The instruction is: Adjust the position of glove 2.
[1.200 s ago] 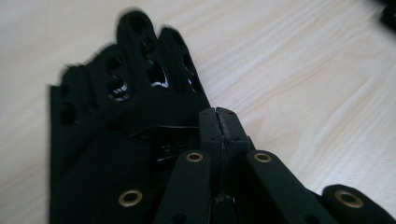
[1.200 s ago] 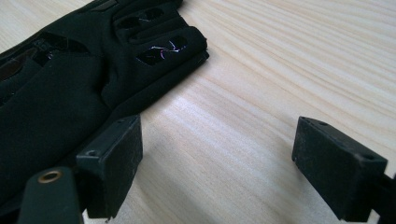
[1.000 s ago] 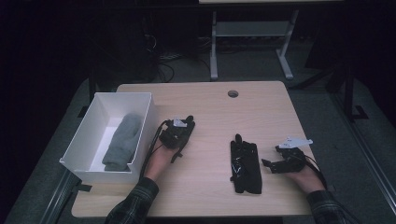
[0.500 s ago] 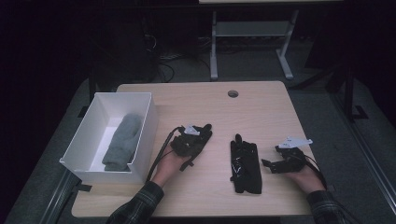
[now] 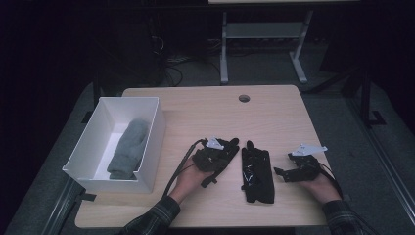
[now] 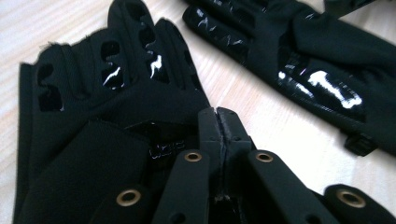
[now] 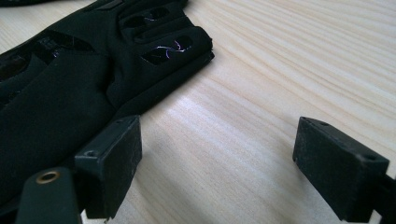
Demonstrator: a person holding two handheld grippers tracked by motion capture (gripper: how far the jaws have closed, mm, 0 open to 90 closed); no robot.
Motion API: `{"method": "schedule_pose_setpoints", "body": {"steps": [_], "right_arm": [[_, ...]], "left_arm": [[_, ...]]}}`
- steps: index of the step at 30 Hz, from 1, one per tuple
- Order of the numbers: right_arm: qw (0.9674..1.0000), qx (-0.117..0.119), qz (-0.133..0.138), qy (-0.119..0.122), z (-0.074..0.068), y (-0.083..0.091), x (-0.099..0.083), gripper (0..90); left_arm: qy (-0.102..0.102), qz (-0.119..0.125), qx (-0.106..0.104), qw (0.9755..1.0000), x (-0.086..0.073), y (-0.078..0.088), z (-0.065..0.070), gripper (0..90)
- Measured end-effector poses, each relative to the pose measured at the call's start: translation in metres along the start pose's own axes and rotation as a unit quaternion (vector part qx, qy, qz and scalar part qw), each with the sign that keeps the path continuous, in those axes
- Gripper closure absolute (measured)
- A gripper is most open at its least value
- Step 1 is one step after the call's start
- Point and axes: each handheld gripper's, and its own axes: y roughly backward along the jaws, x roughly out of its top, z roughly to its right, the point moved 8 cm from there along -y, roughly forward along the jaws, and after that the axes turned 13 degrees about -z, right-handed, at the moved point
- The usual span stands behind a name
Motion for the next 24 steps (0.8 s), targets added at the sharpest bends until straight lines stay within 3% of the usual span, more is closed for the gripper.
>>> {"method": "schedule_pose_setpoints", "body": {"steps": [3,5,9,12,15,20,24], "right_arm": [[1.0,0.0,0.001,0.001,0.0,0.0,0.0,15.6],[1.0,0.0,0.001,0.001,0.0,0.0,0.0,15.6],[1.0,0.001,0.002,0.004,0.0,0.0,0.0,15.6],[1.0,0.001,0.001,0.004,-0.001,0.0,0.0,15.6],[1.0,0.001,0.001,0.004,-0.001,0.0,0.0,15.6],[1.0,0.001,0.001,0.004,-0.001,0.0,0.0,15.6],[1.0,0.002,0.001,0.005,-0.001,0.0,0.0,14.2]], "left_arm": [[0.012,0.019,0.009,0.9997,0.001,0.015,-0.009,87.9],[0.017,0.021,0.034,0.9991,-0.004,0.027,-0.021,87.9],[0.049,0.017,0.076,0.9957,-0.024,0.04,-0.051,88.0],[0.066,-0.001,0.079,0.9947,-0.037,0.039,-0.063,88.0],[0.063,-0.018,0.074,0.9951,-0.045,0.037,-0.062,88.0],[0.058,-0.018,0.059,0.9964,-0.05,0.04,-0.05,88.0],[0.054,-0.017,0.033,0.9979,-0.057,0.04,-0.036,87.9]]}}
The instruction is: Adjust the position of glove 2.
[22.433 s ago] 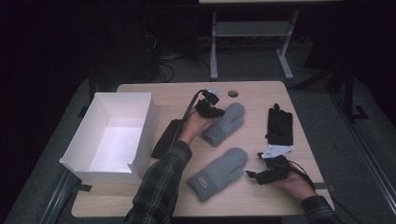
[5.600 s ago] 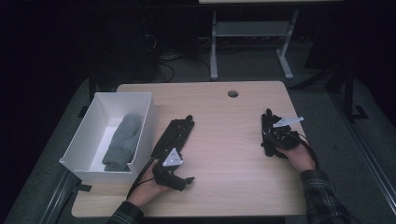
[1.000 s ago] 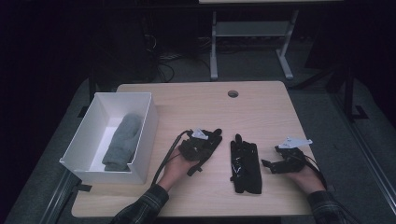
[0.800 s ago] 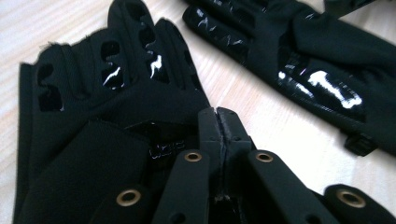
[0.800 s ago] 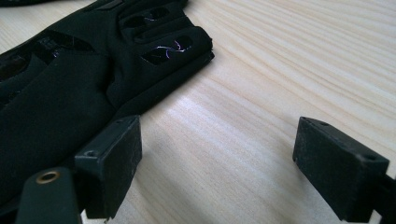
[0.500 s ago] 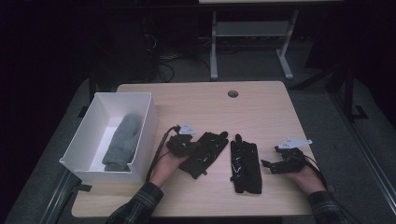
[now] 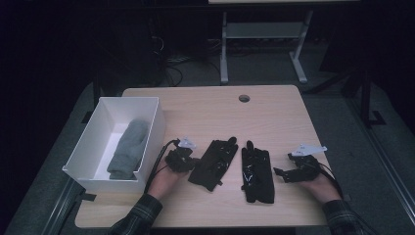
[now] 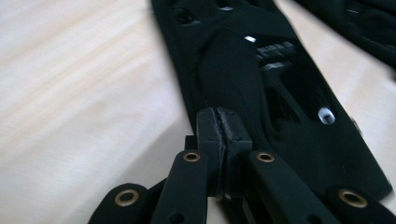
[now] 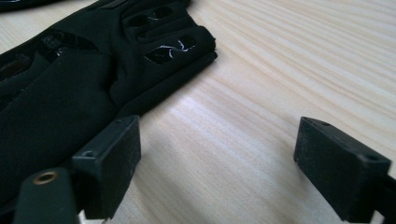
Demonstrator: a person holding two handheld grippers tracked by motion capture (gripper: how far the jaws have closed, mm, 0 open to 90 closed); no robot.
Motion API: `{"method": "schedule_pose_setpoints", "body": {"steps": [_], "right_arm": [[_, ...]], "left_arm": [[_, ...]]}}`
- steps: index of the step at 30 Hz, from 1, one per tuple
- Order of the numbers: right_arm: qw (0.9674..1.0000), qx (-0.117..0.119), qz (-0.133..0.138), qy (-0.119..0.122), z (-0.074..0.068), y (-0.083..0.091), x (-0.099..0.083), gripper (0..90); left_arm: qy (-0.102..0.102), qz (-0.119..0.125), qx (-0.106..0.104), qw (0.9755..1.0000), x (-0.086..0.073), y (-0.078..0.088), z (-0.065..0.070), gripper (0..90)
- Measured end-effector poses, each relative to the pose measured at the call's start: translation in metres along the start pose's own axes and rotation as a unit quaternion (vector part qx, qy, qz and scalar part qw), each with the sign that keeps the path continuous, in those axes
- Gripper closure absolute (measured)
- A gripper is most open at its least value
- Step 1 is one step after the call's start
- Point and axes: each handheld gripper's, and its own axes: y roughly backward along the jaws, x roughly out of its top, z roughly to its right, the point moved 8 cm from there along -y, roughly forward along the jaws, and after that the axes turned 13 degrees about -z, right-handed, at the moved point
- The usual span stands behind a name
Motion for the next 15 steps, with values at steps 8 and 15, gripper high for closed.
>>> {"method": "schedule_pose_setpoints", "body": {"steps": [8,15], "right_arm": [[0.9997,0.01,-0.011,0.021,-0.007,0.004,0.0,38.1],[0.996,0.068,-0.011,0.057,-0.028,0.015,0.008,90.0]], "left_arm": [[-0.026,-0.002,0.002,0.9997,-0.004,0.003,0.017,82.3],[0.004,0.023,0.013,0.9996,0.004,0.006,-0.004,54.1]]}}
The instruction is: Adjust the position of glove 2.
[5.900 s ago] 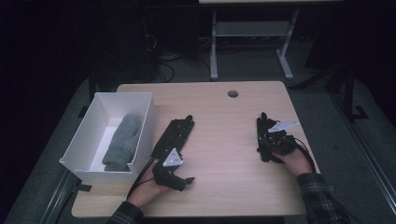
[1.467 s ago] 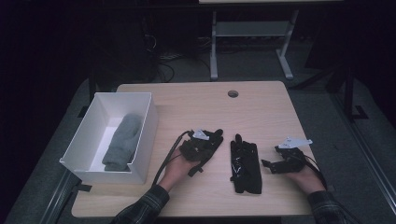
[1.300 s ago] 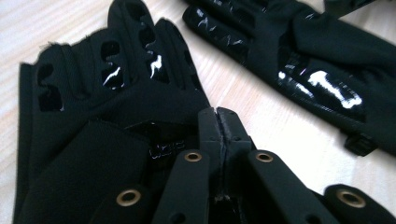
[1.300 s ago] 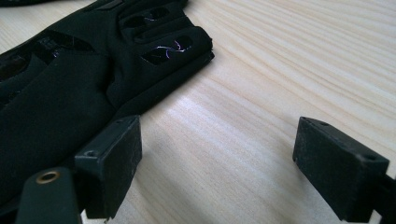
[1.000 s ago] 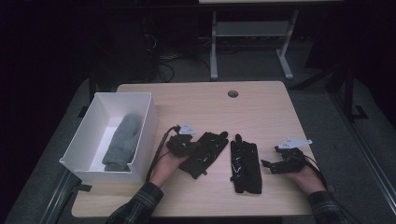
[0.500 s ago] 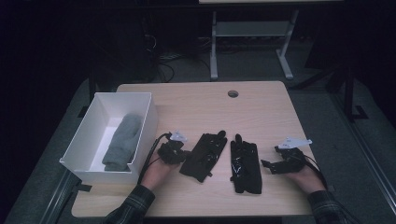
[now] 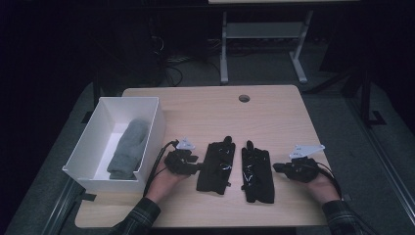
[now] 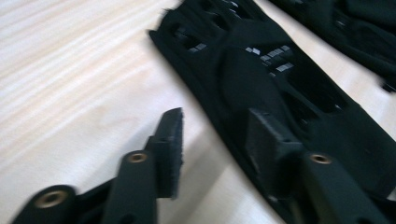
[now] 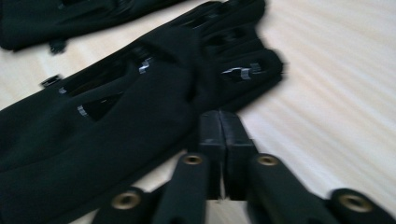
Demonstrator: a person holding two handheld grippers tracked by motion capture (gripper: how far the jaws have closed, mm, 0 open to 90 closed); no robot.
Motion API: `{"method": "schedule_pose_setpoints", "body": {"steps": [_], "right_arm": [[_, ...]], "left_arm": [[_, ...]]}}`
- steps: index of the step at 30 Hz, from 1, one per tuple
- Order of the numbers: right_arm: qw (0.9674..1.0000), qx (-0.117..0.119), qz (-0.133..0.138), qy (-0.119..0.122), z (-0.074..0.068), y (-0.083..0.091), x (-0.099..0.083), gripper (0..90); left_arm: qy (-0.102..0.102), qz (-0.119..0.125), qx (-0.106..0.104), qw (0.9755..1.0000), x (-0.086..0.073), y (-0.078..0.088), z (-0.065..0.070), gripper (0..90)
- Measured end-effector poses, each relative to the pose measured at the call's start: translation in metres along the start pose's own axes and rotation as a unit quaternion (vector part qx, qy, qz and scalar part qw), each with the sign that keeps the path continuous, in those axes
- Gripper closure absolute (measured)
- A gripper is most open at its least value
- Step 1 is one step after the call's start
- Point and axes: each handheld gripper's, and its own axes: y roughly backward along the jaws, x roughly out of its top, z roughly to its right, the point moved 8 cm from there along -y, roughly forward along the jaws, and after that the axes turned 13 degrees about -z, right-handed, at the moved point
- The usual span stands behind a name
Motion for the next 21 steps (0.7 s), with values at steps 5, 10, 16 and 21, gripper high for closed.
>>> {"method": "schedule_pose_setpoints", "body": {"steps": [5,10,16,21], "right_arm": [[0.9993,0.02,-0.023,0.022,-0.01,-0.011,0.002,90.0],[0.999,0.028,-0.024,0.024,-0.016,-0.013,0.005,90.0],[0.9985,0.034,-0.028,0.032,-0.021,-0.017,0.007,90.0],[0.998,0.039,-0.03,0.04,-0.025,-0.018,0.008,90.0]], "left_arm": [[0.007,0.014,0.003,0.9999,0.011,0.0,-0.008,47.4],[0.023,0.025,-0.005,0.9994,0.022,-0.008,-0.014,49.3],[0.027,0.015,-0.011,0.9995,0.022,-0.018,-0.012,56.0],[0.024,0.001,-0.006,0.9997,0.019,-0.025,-0.012,60.6]]}}
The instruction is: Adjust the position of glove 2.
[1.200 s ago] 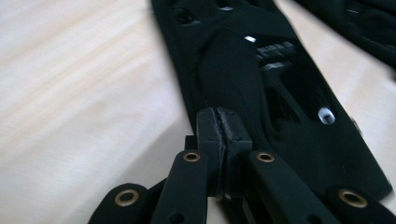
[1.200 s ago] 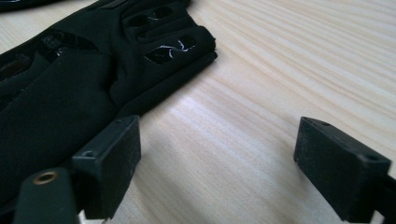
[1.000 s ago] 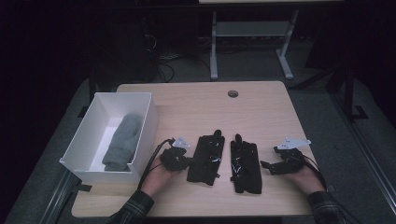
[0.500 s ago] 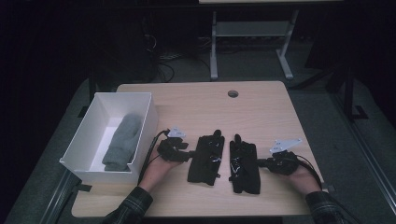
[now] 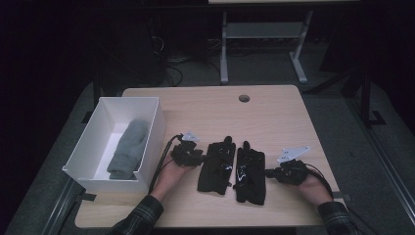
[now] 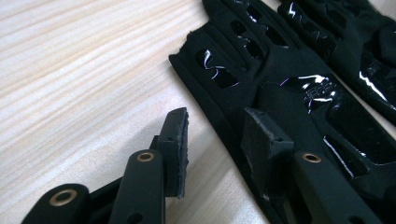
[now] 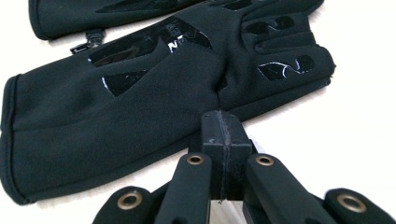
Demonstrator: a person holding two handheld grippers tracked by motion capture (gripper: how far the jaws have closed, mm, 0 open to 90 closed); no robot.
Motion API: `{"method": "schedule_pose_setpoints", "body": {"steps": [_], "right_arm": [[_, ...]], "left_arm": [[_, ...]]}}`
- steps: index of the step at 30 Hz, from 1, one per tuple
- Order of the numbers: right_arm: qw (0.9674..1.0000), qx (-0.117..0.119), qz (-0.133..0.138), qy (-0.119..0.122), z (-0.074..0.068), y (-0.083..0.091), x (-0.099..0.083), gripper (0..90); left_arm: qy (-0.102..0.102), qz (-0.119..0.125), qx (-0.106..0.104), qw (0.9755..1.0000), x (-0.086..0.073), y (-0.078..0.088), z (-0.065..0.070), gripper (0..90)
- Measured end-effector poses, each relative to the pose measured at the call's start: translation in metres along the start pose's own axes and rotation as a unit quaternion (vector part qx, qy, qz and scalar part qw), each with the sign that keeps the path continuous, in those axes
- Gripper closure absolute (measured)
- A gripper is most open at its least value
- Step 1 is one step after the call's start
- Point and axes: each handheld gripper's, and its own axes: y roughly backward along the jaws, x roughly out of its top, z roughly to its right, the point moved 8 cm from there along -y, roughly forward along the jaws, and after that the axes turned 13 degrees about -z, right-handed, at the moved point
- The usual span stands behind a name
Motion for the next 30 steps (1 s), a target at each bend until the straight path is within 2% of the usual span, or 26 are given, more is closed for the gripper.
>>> {"method": "schedule_pose_setpoints", "body": {"steps": [4,8,11,13,15,19,23,25,27,30], "right_arm": [[1.0,0.003,0.001,0.006,-0.003,-0.001,0.002,90.0],[0.9999,0.007,0.002,0.009,-0.006,-0.001,0.004,90.0],[0.9999,0.008,0.005,0.012,-0.008,-0.002,0.005,90.0],[0.9999,0.013,0.004,0.01,-0.009,-0.002,0.006,90.0],[0.9998,0.014,0.007,0.01,-0.011,-0.002,0.007,90.0],[0.9997,0.018,0.009,0.013,-0.013,-0.002,0.01,90.0],[0.9996,0.021,0.01,0.015,-0.015,-0.004,0.012,90.0],[0.9996,0.02,0.012,0.017,-0.016,-0.004,0.013,90.0],[0.9996,0.02,0.011,0.018,-0.016,-0.005,0.014,90.0],[0.9995,0.02,0.011,0.02,-0.018,-0.006,0.017,90.0]], "left_arm": [[-0.014,-0.004,0.005,0.9999,0.0,-0.001,0.003,67.6],[-0.017,-0.007,-0.005,0.9998,-0.001,-0.003,0.008,84.6],[-0.018,-0.011,-0.005,0.9998,-0.001,-0.003,0.008,88.8],[-0.01,-0.009,-0.011,0.9999,0.0,-0.002,0.008,89.6],[0.002,-0.009,-0.029,0.9995,0.0,0.0,0.006,89.9],[0.018,0.013,-0.061,0.9979,0.003,0.014,0.005,89.9],[0.017,0.026,-0.085,0.9959,0.006,0.029,0.007,89.9],[0.018,0.034,-0.103,0.9939,0.007,0.036,0.01,89.9],[0.012,0.03,-0.116,0.9928,0.007,0.039,0.013,90.0],[0.003,0.02,-0.123,0.9922,0.005,0.043,0.015,90.0]]}}
